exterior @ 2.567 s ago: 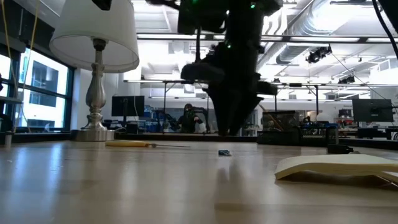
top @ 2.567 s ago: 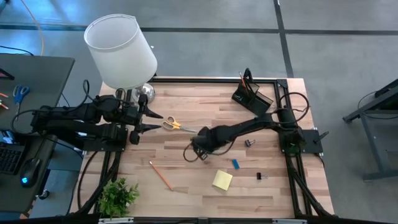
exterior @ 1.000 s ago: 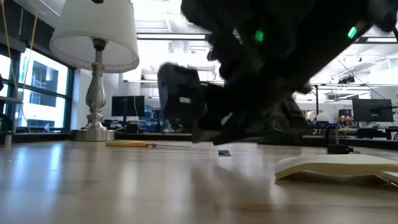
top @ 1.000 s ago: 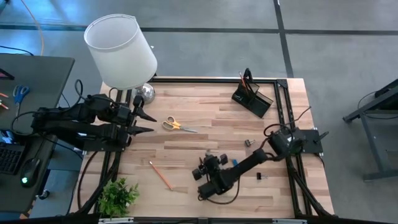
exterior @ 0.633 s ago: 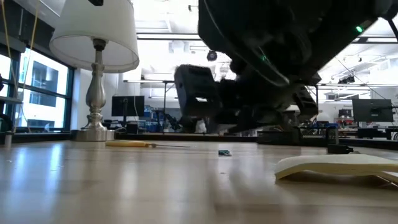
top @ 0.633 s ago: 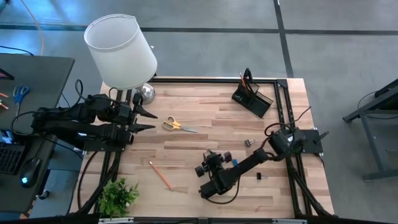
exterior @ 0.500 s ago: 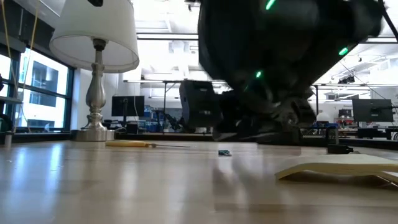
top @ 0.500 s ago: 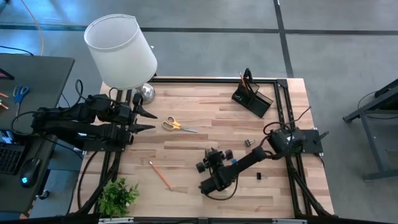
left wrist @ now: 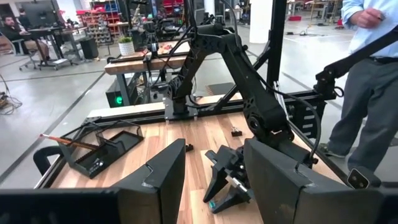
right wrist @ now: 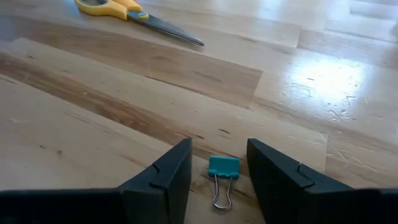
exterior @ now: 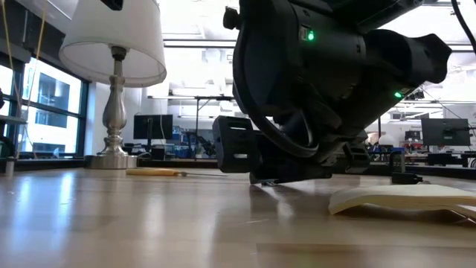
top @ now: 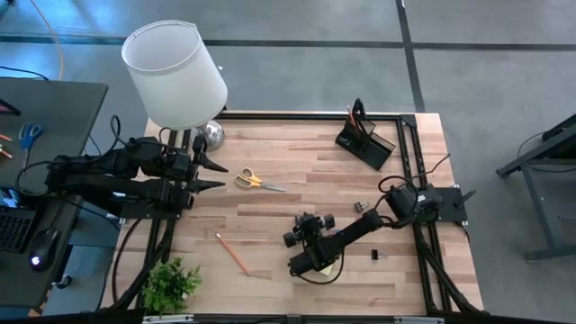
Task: Pick and place office supplies into organizer
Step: Put the green binder clip into the mesh desk organizer
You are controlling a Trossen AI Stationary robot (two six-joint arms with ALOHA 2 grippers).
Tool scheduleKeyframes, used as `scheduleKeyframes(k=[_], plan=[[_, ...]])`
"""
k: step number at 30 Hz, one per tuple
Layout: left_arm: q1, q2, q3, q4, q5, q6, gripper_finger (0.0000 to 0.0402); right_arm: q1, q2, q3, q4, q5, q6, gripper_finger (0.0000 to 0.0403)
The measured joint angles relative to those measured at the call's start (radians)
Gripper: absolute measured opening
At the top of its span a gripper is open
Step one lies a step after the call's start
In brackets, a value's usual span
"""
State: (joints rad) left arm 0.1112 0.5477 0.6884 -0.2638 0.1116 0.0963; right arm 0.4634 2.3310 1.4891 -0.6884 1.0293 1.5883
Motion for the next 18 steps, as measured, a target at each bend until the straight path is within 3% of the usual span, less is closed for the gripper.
scheduleKeyframes(k=[5,14,18], plan=[[0.000,0.000,0.000,0.000,0.000,-0.001,0.0154,-0.005,-0.001,0.000,-0.004,-0.011,0.000,0.0138],[0.000,0.000,0.000,0.000,0.000,-0.002,0.0154,-0.005,-0.002,0.000,-0.004,-0.019,0.000,0.0055],[0.000,0.000,0.000,0.000,0.000,-0.002,0.0154,-0.005,-0.002,0.004,-0.012,-0.019,0.000,0.0044]])
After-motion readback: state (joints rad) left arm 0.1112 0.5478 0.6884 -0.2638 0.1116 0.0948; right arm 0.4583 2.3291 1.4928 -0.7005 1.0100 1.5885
